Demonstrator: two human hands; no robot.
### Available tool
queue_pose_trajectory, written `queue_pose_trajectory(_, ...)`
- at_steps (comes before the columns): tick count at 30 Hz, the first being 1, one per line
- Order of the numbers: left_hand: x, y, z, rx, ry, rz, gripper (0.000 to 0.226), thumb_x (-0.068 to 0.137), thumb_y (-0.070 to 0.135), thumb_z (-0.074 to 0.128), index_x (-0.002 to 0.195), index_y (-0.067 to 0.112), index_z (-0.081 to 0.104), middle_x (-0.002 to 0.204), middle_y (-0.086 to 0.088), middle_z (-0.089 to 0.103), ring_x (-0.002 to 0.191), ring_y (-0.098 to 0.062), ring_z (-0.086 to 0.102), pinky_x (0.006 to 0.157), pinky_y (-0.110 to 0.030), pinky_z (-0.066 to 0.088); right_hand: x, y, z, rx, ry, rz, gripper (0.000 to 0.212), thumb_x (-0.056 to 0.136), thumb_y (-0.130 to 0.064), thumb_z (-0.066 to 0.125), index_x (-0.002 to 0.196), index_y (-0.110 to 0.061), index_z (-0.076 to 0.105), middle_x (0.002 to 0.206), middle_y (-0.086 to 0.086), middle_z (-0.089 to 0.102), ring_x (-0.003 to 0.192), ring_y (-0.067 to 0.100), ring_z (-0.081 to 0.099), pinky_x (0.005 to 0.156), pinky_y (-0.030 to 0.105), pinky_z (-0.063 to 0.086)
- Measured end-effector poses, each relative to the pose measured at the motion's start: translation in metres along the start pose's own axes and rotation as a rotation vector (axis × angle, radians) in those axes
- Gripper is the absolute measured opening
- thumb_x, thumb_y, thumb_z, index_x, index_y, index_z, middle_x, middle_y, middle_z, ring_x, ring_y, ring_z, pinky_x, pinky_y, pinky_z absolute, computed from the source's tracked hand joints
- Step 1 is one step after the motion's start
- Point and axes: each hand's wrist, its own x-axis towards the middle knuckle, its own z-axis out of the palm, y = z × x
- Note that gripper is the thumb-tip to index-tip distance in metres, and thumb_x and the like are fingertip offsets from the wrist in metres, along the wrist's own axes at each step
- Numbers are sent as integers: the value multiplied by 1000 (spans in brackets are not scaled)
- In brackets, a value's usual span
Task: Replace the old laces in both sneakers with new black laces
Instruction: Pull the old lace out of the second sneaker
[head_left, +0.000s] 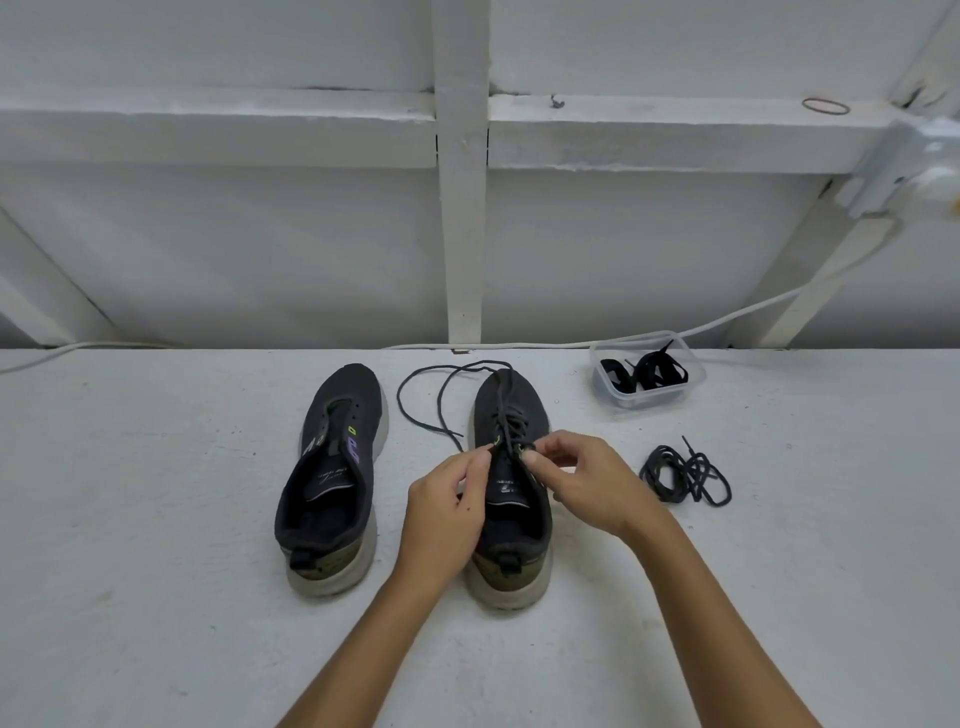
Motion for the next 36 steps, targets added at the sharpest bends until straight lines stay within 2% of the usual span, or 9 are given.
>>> queue_pose_trajectory(4, 1, -1, 3, 5, 14, -29, 26, 103, 33, 49, 115, 31, 72, 104, 23, 70, 103, 9, 61, 82, -6, 46, 4, 1, 10, -55, 105, -50, 12, 98, -35, 61, 88, -31, 67, 84, -13, 73, 84, 7, 68, 84, 36, 57)
queue_pose_trajectory(7, 1, -2, 5, 9, 12, -30, 28, 102, 35, 48, 117, 29, 71, 108, 22, 69, 106, 8, 59, 88, -12, 48, 2, -1, 11, 178, 177, 28, 20, 105, -33, 48, 92, -25, 61, 87, -10, 72, 89, 16, 70, 82, 43, 61)
queue_pose_trajectory(12, 1, -4, 5, 17, 25, -7, 26, 102, 32, 49, 115, 29, 72, 109, 22, 69, 108, 6, 59, 88, -13, 48, -7, 4, 11, 176, 72, 7, 17, 96, -28, 67, 81, -22, 71, 82, -7, 73, 82, 10, 68, 88, 39, 59)
queue_pose_trajectory(17, 1, -6, 4, 25, 8, 6, 26, 103, 31, 49, 117, 27, 71, 110, 22, 68, 108, 7, 59, 85, -7, 46, 1, 0, 14, 443, 255, 177, 20, 105, -20, 40, 97, -10, 55, 95, 4, 72, 98, 22, 71, 82, 45, 61)
queue_pose_trajectory(22, 2, -6, 5, 29, 16, 18, 25, 103, 31, 50, 115, 27, 71, 109, 20, 68, 107, 7, 58, 83, -6, 45, -8, 7, 15, 261, 82, 2, 15, 95, -35, 68, 88, -23, 75, 90, -10, 75, 92, 9, 70, 91, 35, 57)
queue_pose_trajectory(25, 2, -6, 5, 29, 13, 14, 25, 102, 31, 49, 115, 27, 70, 109, 21, 67, 107, 8, 57, 84, -7, 45, -3, 6, 15, 203, 157, -17, 19, 100, -30, 60, 86, -21, 70, 84, -8, 75, 86, 9, 70, 88, 41, 58)
queue_pose_trajectory(28, 2, -8, 4, 31, -1, 10, 28, 103, 34, 47, 118, 26, 69, 111, 20, 67, 108, 7, 58, 87, -12, 48, 2, 2, 17, 474, 310, 156, 20, 108, -30, 41, 105, -15, 55, 89, 3, 76, 93, 20, 73, 83, 46, 62)
queue_pose_trajectory(33, 3, -8, 5, 27, 7, 28, 25, 103, 31, 50, 116, 26, 70, 111, 18, 68, 109, 4, 59, 87, -12, 48, -5, 9, 18, 298, 99, 33, 9, 94, -31, 70, 92, -24, 75, 96, -9, 76, 95, 11, 71, 90, 40, 59)
queue_pose_trajectory(36, 3, -8, 4, 30, -4, 24, 27, 103, 31, 48, 118, 25, 70, 112, 19, 67, 109, 5, 58, 85, -9, 47, 1, 7, 22, 337, 250, 55, 15, 102, -28, 55, 95, -21, 66, 89, -4, 75, 91, 14, 72, 82, 40, 60)
